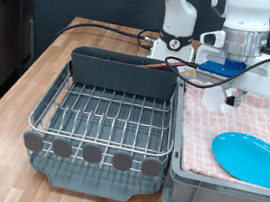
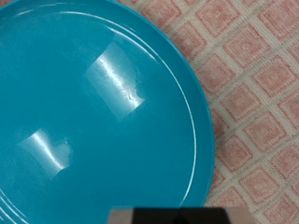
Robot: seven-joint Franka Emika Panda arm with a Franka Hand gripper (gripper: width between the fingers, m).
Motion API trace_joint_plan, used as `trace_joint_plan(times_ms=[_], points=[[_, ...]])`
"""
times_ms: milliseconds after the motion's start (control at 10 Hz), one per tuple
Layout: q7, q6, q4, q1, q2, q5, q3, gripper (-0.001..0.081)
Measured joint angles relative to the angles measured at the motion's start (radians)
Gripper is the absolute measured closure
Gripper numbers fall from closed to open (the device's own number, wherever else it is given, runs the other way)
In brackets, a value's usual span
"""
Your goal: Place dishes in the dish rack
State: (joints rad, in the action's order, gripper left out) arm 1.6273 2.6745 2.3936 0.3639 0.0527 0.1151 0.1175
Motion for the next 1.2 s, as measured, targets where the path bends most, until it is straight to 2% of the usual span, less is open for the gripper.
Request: trace_joint_plan(times_ms=[100,200,300,400,500,600,700,800,900,1200], points=[[0.000,0.002,-0.001,0.000,0.000,0.000,0.000,0.0806],[-0.002,0.003,-0.001,0.000,0.000,0.001,0.000,0.0707],[-0.002,0.004,-0.001,0.000,0.000,0.003,0.000,0.0707],[-0.005,0.007,-0.001,0.000,0.000,0.008,-0.001,0.0543],[-0.019,0.015,0.000,0.000,0.000,0.032,-0.003,0.0543],[-0.055,0.032,0.005,0.000,0.000,0.078,-0.007,0.0385],[-0.118,0.064,0.016,0.000,0.002,0.148,-0.014,0.0385],[-0.185,0.099,0.029,0.000,0.007,0.215,-0.022,0.0182],[-0.241,0.127,0.039,0.000,0.016,0.271,-0.029,0.0053],[-0.346,0.171,0.051,-0.001,0.047,0.374,-0.044,0.0006]])
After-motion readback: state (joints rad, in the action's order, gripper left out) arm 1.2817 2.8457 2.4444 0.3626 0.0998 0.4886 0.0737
